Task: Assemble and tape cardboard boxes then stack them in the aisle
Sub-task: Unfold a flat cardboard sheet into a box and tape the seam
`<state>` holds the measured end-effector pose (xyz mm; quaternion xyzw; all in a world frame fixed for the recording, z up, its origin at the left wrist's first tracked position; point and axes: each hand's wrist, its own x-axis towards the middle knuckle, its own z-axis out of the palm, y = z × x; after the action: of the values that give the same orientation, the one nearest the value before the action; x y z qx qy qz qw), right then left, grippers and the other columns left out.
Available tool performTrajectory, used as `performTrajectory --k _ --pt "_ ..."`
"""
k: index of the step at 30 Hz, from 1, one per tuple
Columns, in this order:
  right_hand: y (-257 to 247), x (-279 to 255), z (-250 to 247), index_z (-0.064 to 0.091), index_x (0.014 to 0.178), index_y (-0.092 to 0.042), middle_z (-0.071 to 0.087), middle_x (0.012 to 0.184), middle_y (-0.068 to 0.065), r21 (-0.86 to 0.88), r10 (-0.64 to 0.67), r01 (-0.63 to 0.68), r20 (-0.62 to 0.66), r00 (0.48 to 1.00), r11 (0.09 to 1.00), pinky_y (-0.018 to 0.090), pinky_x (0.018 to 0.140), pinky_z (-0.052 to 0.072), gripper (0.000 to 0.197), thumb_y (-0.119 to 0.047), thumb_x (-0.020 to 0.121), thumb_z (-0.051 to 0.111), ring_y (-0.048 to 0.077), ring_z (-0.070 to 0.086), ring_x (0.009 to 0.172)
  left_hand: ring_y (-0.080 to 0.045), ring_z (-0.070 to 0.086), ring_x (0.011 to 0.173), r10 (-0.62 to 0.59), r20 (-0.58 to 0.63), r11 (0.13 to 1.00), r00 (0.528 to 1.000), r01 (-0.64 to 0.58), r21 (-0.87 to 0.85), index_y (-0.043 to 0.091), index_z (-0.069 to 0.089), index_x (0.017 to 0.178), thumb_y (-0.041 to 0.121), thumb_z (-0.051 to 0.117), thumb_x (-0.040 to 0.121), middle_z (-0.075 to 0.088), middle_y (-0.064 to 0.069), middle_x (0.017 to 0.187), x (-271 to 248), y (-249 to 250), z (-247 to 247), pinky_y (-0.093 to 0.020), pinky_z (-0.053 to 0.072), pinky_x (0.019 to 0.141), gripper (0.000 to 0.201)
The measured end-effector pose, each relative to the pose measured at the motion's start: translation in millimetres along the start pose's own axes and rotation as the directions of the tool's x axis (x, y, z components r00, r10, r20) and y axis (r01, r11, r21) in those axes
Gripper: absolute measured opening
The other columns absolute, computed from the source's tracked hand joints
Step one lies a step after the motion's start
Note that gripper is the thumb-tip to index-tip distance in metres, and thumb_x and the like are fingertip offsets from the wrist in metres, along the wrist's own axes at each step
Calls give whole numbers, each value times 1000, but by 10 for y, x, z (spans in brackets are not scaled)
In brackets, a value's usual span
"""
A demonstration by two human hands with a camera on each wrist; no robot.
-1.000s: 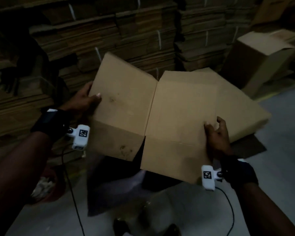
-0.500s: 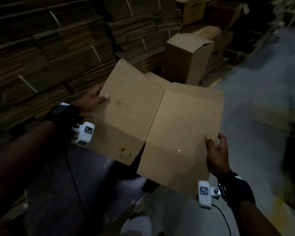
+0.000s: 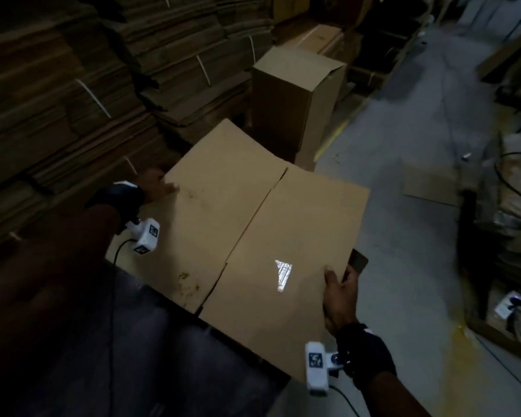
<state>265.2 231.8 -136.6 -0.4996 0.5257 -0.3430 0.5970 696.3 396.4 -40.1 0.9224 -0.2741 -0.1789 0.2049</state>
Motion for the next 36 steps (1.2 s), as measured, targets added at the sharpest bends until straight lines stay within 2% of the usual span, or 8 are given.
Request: performTrajectory --k 6,10,14,16,20,28,33,36 --pt "264 107 298 54 129 -21 63 130 8 -94 20 -26 -66 998 995 54 107 47 29 -24 101 61 30 60 117 -44 63 101 -89 -79 988 993 78 -136 -19 61 113 24 73 92 65 -32 100 479 -302 423 -42 42 84 50" --pt "269 192 519 37 155 -18 49 151 3 -112 87 -92 -41 995 989 48 115 39 59 -29 102 60 27 49 135 -36 64 78 -152 -76 958 985 128 -255 -7 63 71 53 80 77 60 -17 69 875 -528 468 -38 43 74 63" --pt "286 239 732 16 162 -27 26 156 -18 -185 17 -18 -9 1000 982 29 118 23 72 -29 103 58 6 30 141 -40 62 110 -268 -201 908 942 177 -380 -7 66 112 59 84 71 67 -24 114 1246 -910 815 -44 46 94 80" --pt "352 288 801 5 163 -29 15 164 -15 -241 26 -32 -28 999 970 34 123 17 80 -38 103 56 9 21 149 -42 61 113 -313 -266 865 912 157 -477 -11 66 113 41 88 72 66 -28 117 1233 -919 944 -44 46 96 69" --pt "426 354 821 -3 162 -24 5 169 -2 -272 83 -89 -33 996 958 37 126 11 82 -43 104 51 19 11 156 -41 61 114 -324 -144 874 935 238 -425 -6 64 120 57 74 84 65 -25 119 966 -590 760 -43 47 96 73" --pt "274 357 710 9 163 -13 16 168 4 -381 -84 69 -22 996 922 22 116 7 81 -35 102 58 23 19 154 -37 45 137 -196 -236 962 952 140 -233 8 43 148 73 65 78 48 -19 148 888 -595 825 -47 36 115 98" --pt "69 523 463 40 150 -11 50 147 10 -424 -251 279 122 960 861 43 115 38 74 -47 87 55 28 49 135 -34 60 115 75 -183 994 980 -87 -61 13 56 137 39 69 92 62 -15 130 89 227 894 -42 46 100 53" --pt "-56 708 205 50 139 -4 55 139 13 -488 -312 373 203 928 790 32 112 36 56 -32 93 65 28 51 129 -28 66 106 170 -183 974 968 -193 -119 15 64 130 34 69 94 67 -9 127 -450 749 1157 -35 49 94 41"
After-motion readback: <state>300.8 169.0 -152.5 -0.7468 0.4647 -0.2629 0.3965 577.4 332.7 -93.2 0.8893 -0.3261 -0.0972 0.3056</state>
